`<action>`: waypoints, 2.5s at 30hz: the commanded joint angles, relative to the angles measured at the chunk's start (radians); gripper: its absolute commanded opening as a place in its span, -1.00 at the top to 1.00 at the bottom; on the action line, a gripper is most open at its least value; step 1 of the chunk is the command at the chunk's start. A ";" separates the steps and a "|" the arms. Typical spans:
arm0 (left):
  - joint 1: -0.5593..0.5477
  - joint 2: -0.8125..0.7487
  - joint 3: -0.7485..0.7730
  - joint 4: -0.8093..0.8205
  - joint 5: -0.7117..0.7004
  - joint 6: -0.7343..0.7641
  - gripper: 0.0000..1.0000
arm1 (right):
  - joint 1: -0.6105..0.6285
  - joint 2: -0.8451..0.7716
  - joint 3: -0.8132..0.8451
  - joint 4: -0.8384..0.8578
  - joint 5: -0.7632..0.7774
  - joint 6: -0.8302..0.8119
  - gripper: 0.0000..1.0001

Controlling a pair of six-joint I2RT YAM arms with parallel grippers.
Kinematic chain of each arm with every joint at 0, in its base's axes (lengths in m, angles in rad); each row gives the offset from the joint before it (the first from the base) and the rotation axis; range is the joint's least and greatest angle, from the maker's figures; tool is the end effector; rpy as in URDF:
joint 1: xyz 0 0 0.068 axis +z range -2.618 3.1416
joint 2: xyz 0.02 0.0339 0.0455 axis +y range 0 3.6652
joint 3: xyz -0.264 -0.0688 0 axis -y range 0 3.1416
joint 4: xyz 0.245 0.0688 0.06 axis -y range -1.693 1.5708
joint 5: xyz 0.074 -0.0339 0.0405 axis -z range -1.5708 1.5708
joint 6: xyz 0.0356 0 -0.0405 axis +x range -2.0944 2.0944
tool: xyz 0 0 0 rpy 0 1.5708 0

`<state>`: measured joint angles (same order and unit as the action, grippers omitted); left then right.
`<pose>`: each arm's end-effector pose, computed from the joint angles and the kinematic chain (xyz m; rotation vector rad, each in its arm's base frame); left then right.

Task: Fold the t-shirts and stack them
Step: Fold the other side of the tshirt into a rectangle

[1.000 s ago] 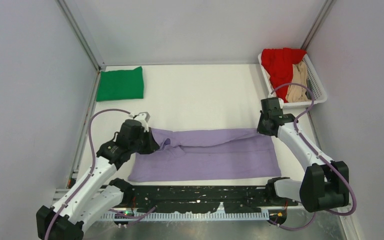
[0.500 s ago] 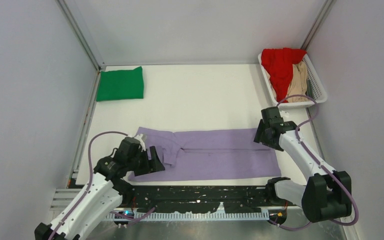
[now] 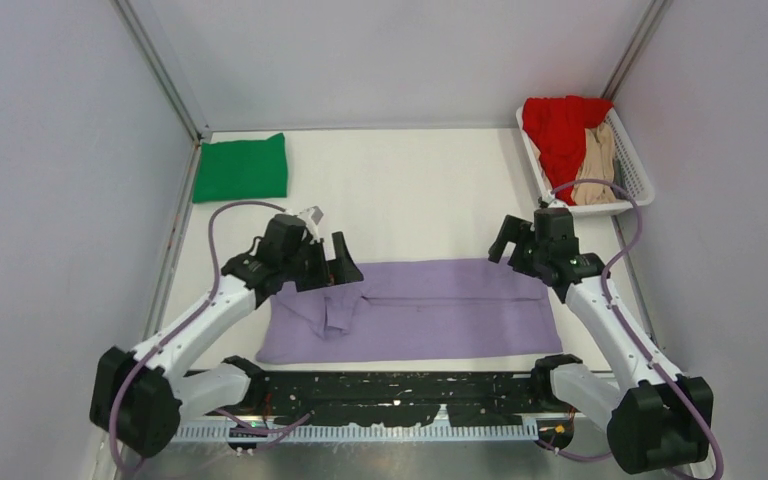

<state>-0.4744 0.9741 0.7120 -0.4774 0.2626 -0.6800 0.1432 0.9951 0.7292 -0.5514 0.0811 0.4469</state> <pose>0.1772 -0.1014 0.2533 -0.1091 2.4458 -0.8591 0.2017 0.0262 0.2486 0.3998 2.3587 0.1823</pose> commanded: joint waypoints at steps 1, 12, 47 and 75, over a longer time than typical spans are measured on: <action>-0.003 0.208 0.050 0.097 0.079 0.028 -0.99 | 0.004 0.041 -0.061 0.180 -0.203 -0.014 -0.91; -0.002 0.189 -0.049 -0.352 -0.186 0.028 -0.99 | 0.004 0.170 -0.065 0.142 -0.022 -0.047 -0.91; -0.044 0.566 0.317 -0.457 -0.438 -0.188 0.44 | 0.005 0.181 -0.069 0.141 0.044 -0.099 -0.91; -0.092 0.091 0.187 -0.637 -0.418 -0.273 -0.99 | 0.005 0.151 -0.088 0.184 -0.043 -0.103 -0.91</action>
<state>-0.5629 1.1248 0.8104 -1.2682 -0.1909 -1.0161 0.1448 1.2034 0.6411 -0.4221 0.0753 0.3599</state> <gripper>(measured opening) 0.975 0.955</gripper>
